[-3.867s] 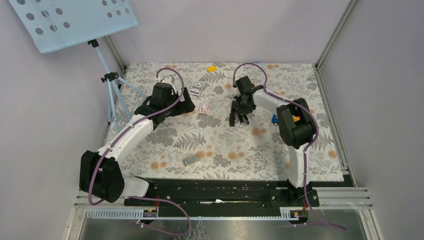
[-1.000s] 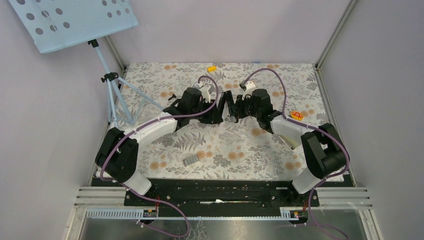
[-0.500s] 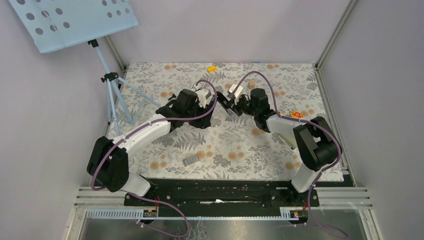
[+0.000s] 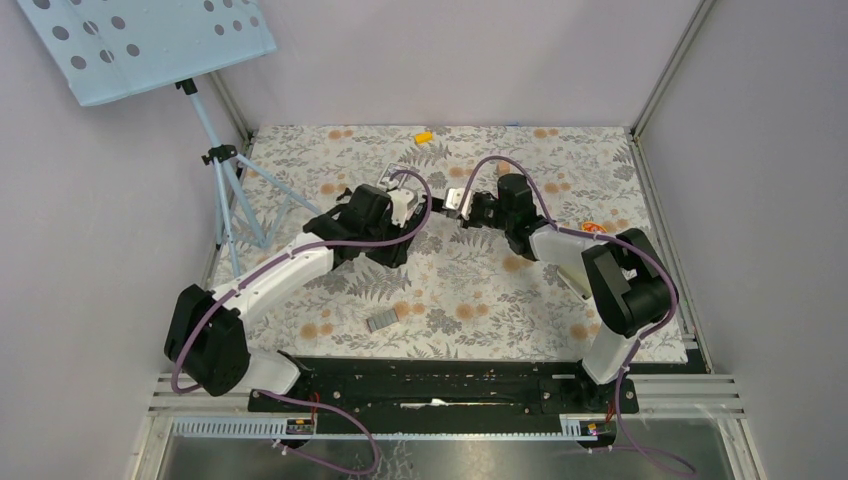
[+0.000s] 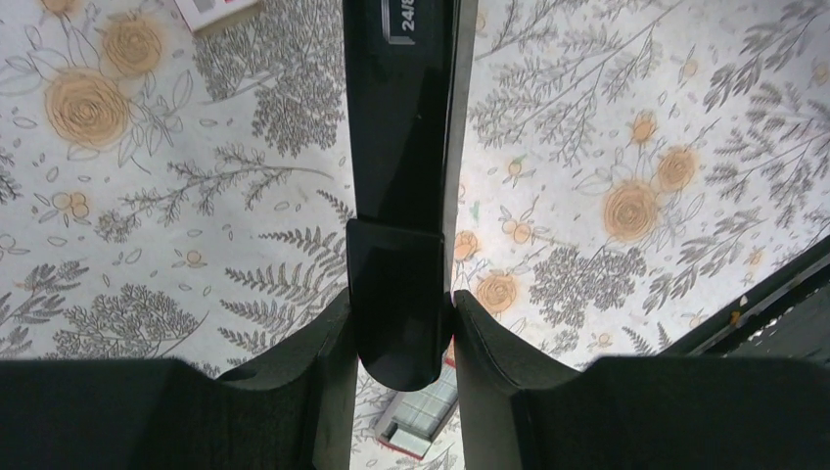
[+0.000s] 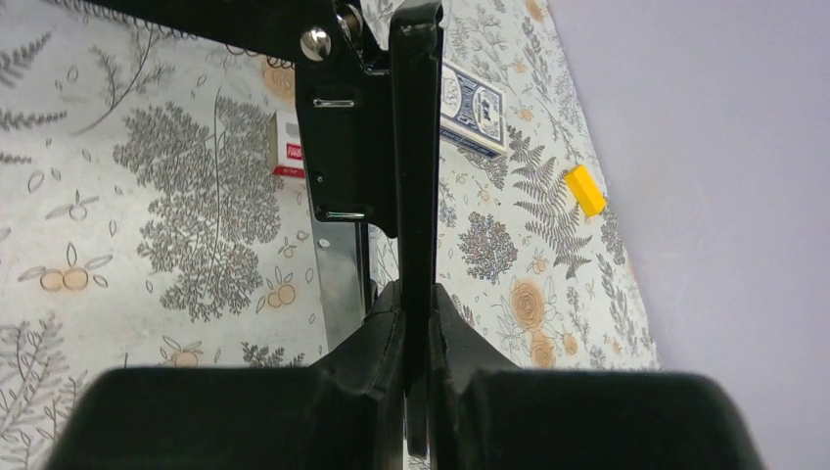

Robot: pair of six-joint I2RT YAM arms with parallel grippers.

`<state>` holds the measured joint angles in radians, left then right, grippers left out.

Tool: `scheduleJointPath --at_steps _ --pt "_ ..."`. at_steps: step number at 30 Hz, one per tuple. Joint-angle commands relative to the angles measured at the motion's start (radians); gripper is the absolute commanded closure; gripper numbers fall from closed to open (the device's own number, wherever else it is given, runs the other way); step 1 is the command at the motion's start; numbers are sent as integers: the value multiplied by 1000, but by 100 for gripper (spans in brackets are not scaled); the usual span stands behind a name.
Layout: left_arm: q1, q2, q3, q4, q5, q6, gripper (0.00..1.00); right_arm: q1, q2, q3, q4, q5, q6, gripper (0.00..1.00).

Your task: Unload the staples from the stapler

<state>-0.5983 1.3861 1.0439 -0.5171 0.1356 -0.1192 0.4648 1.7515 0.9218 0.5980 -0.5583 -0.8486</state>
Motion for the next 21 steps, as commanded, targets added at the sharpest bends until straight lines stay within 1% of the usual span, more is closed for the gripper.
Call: scheduleJointPath --at_steps 1,8,12,16,21 --pt "-3 -56 15 85 -71 50 100 39 -27 37 -185 24 -238 100" --pt "-3 -66 9 82 -78 52 100 63 -73 33 -257 73 -342 100" --pt "-3 -64 9 81 -77 55 100 62 -91 27 -265 64 -358 100" --pt "-3 -64 13 80 -76 54 100 70 -121 13 -271 45 -337 100" --pt "-3 -58 23 79 -71 49 100 71 -130 10 -236 38 -208 100"
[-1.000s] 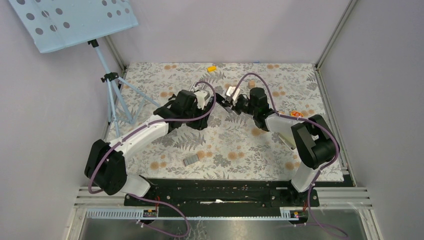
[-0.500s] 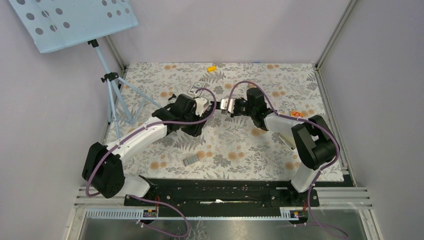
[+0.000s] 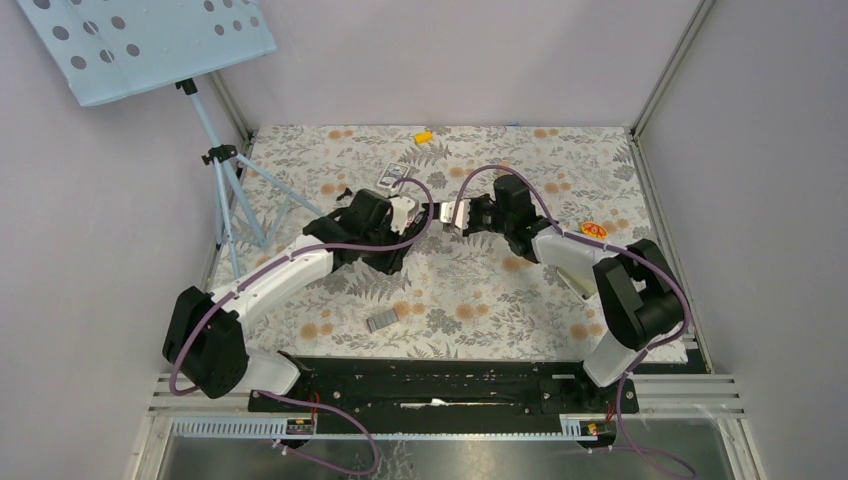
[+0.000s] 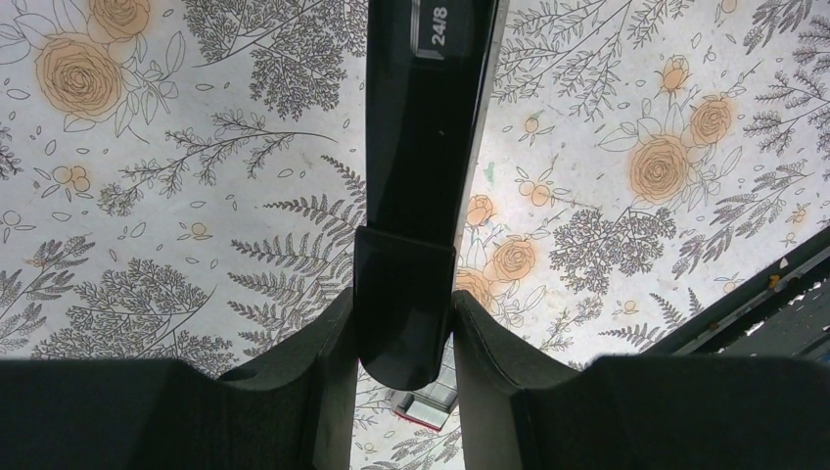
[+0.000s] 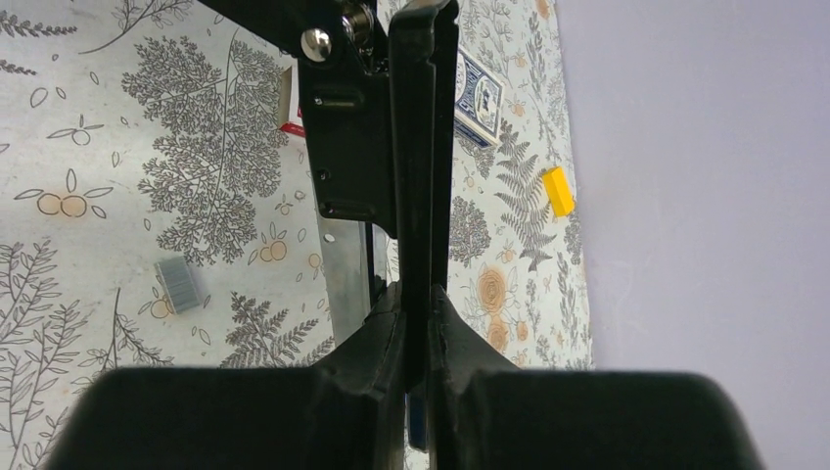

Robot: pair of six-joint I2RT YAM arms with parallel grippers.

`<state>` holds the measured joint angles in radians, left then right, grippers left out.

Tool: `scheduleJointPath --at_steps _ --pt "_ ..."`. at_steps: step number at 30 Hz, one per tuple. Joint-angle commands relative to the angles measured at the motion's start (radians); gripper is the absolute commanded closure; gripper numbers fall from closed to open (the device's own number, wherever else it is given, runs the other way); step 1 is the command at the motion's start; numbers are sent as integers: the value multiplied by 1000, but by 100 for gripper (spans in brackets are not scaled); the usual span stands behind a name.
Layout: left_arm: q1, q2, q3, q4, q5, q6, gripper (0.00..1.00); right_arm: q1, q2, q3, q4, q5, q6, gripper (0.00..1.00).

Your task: Unload the staples from the stapler

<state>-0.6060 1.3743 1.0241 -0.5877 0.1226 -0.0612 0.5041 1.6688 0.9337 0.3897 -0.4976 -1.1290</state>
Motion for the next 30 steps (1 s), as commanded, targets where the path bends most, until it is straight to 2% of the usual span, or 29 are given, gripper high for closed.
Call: scheduleJointPath --at_steps 1,5,12,16,20,26,30 --pt "5 -47 45 150 -57 -12 100 32 -52 0 -28 -30 115 100" --pt "5 -45 66 157 -42 -28 100 32 -84 -5 -21 -74 305 100" --pt "6 -27 85 256 56 -140 100 31 -159 14 -41 -41 860 100" --pt "6 0 87 346 136 -241 100 32 -202 -16 -40 -44 1077 100" --pt "6 24 84 430 166 -328 100 32 -261 -70 -20 -24 1245 100" --pt "6 62 85 521 219 -385 98 32 -307 -110 -35 95 1506 100" --pt "6 75 93 537 234 -394 100 33 -324 -144 -23 141 1572 100"
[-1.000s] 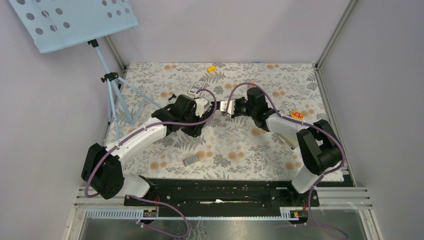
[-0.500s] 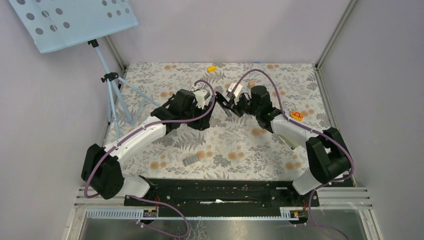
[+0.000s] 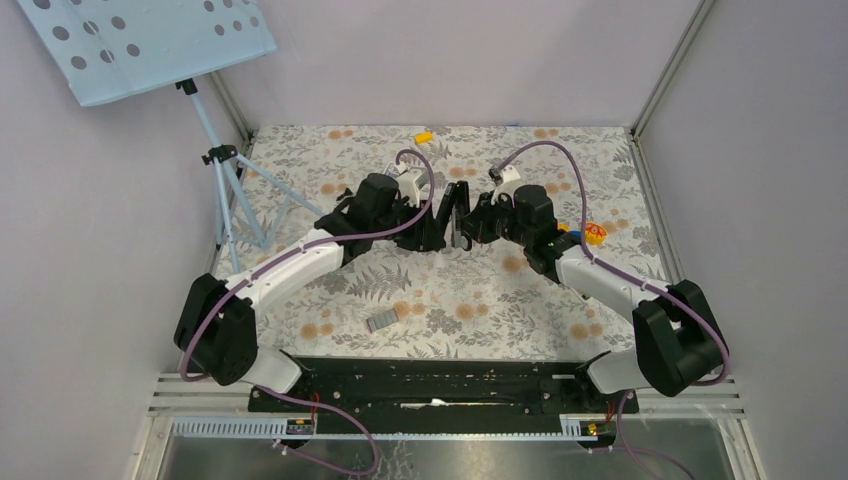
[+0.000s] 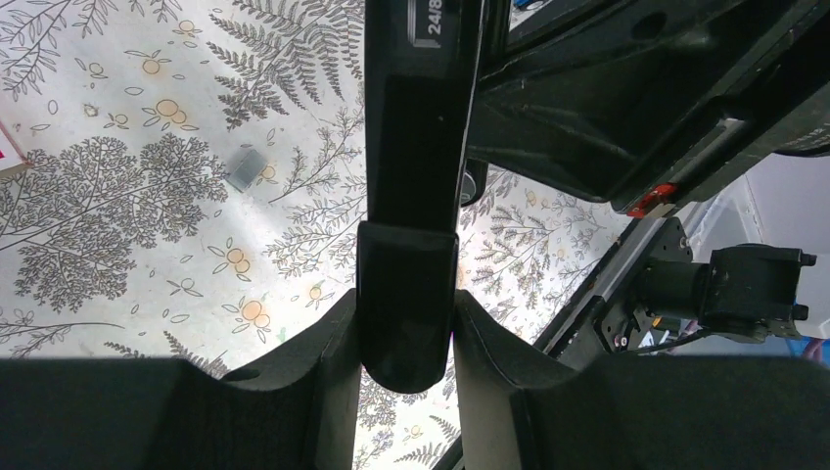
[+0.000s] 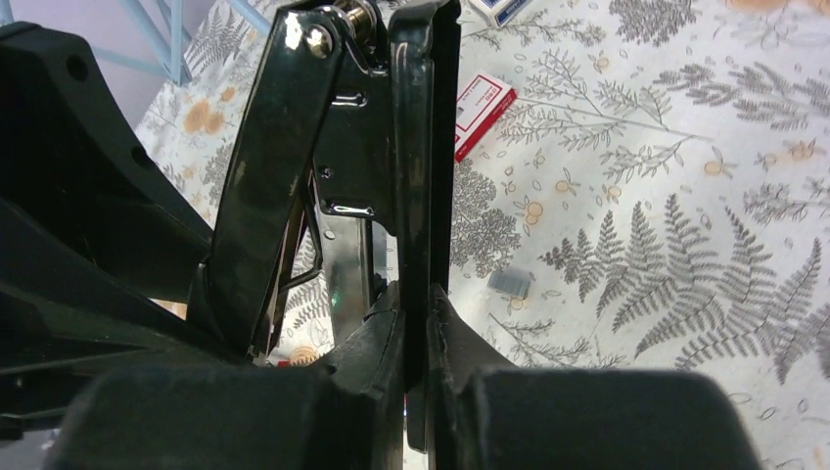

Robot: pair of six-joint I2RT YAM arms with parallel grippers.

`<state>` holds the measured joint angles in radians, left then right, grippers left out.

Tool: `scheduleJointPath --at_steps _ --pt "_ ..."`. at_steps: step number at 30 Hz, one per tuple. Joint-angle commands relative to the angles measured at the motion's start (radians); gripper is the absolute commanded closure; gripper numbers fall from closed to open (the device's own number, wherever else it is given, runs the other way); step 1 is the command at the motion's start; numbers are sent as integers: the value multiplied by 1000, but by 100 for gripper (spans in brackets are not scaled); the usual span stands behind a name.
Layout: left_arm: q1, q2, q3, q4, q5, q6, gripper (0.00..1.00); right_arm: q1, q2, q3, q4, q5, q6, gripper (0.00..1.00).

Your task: Unload the staples from the stapler

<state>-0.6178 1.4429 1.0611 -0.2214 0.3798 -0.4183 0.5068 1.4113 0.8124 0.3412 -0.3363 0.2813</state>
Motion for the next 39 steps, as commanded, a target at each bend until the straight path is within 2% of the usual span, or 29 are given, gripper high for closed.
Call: scheduleJointPath --at_steps 1,8,14,17,20,29,37,39 --pt "18 6 57 169 -24 -34 100 29 -68 -33 31 -18 157 100" --pt "18 2 68 142 -38 -1 100 30 -80 -29 -23 37 131 100" --pt "19 13 78 142 -38 -8 96 29 -81 -23 -28 93 271 100" --pt "19 -2 74 148 -45 -6 100 30 -84 -45 -24 123 311 100" --pt "20 -14 82 141 -50 0 100 29 -72 -75 13 96 264 100" --pt "24 -26 169 33 -67 53 100 29 -38 -119 67 74 -69 80" --pt "23 8 275 -56 -73 60 100 29 -71 -121 29 119 -120 59" --pt "23 16 282 -63 -90 66 100 30 -92 -129 25 124 -108 58"
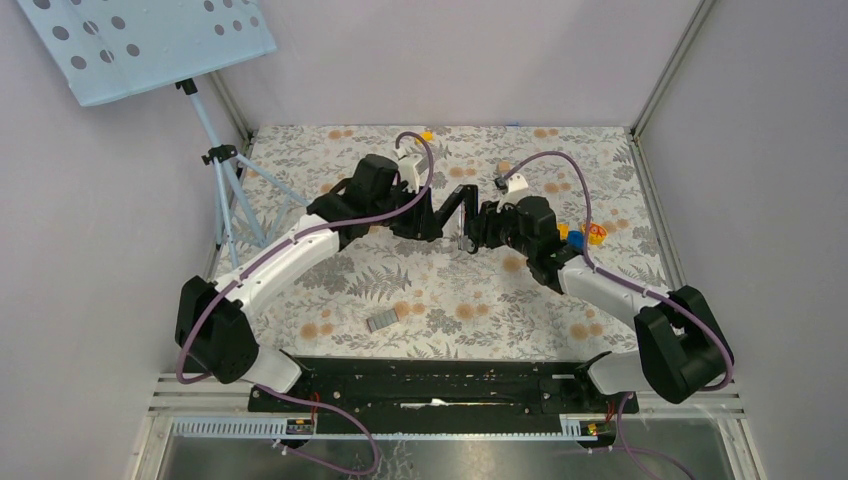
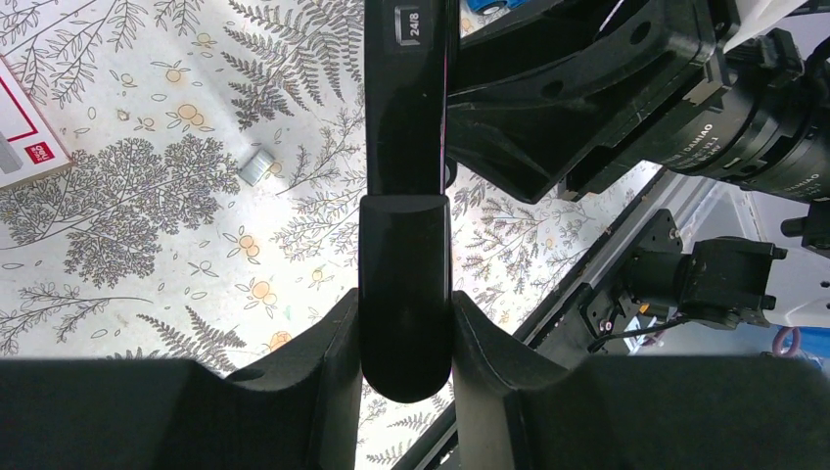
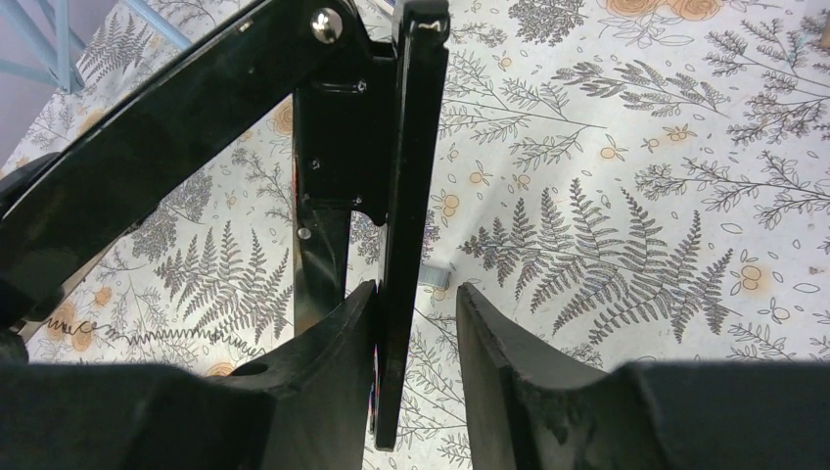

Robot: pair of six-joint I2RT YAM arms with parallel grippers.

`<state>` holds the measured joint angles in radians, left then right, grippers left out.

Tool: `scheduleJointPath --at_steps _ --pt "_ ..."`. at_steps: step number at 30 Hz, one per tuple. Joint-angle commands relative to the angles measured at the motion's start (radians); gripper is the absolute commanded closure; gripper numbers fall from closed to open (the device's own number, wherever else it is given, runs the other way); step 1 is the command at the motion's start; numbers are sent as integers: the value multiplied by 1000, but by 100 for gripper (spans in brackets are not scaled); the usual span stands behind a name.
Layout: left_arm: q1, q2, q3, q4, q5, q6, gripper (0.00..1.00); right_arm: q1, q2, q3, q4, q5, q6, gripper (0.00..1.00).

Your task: Unload the staples from the stapler

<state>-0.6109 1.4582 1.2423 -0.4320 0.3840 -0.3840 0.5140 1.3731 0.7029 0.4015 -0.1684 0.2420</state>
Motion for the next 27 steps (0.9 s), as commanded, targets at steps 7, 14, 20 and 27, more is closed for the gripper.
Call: scheduleJointPath --at_steps 7,14,20,27 --pt "16 15 100 154 -110 28 100 21 -124 12 -137 -2 62 58" --pt "16 9 89 187 -135 12 100 21 -176 31 -215 0 280 60" --pt "16 13 94 197 -126 1 100 21 -237 3 -208 29 236 59" --pt "16 36 158 141 -125 -12 100 21 -291 -182 229 -96 -87 47"
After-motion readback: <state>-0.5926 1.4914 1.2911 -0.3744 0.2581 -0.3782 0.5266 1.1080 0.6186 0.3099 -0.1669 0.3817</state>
